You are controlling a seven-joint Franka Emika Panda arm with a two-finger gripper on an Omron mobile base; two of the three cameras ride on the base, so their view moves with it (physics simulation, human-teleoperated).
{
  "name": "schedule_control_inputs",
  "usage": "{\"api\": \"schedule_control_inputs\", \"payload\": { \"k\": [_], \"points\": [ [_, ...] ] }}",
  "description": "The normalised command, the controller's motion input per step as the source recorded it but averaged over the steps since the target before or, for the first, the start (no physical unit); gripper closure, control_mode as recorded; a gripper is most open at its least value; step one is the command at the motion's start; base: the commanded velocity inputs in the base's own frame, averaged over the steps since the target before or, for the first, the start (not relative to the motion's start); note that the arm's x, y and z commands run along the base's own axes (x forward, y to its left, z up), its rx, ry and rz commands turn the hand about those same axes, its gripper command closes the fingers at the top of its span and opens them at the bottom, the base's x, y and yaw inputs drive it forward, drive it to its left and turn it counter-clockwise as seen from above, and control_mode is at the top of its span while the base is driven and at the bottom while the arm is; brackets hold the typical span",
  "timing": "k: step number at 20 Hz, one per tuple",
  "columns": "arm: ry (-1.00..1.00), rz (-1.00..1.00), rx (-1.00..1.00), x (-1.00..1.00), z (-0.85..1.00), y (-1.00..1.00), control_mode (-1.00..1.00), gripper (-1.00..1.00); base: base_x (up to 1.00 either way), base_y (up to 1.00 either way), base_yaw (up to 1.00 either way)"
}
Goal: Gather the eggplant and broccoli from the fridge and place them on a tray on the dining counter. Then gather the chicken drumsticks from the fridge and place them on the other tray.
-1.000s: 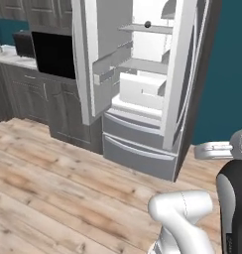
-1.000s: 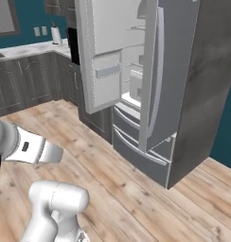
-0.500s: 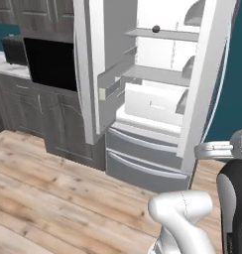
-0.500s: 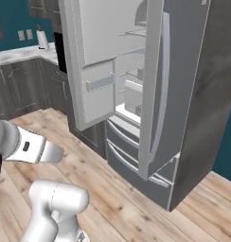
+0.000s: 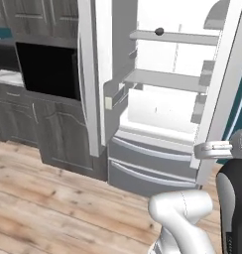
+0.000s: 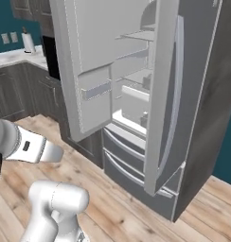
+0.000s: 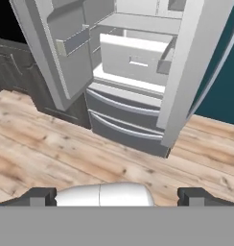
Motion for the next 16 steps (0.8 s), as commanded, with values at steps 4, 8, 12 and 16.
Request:
{"api": "schedule_control_inputs", "payload": {
  "k": [4, 8, 12, 16],
  "points": [
    [0.00, 0.00, 0.00, 0.00, 0.00, 0.00, 1.00, -1.00, 0.40, 0.25, -0.22],
    [0.00, 0.00, 0.00, 0.00, 0.00, 0.00, 1.00, -1.00, 0.31, 0.22, -0.27],
    [0.00, 0.00, 0.00, 0.00, 0.00, 0.00, 1.00, -1.00, 0.33, 0.10, -0.30],
    [0.00, 0.00, 0.00, 0.00, 0.00, 0.00, 1.00, -1.00, 0.48, 0.32, -0.33]
  ]
}}
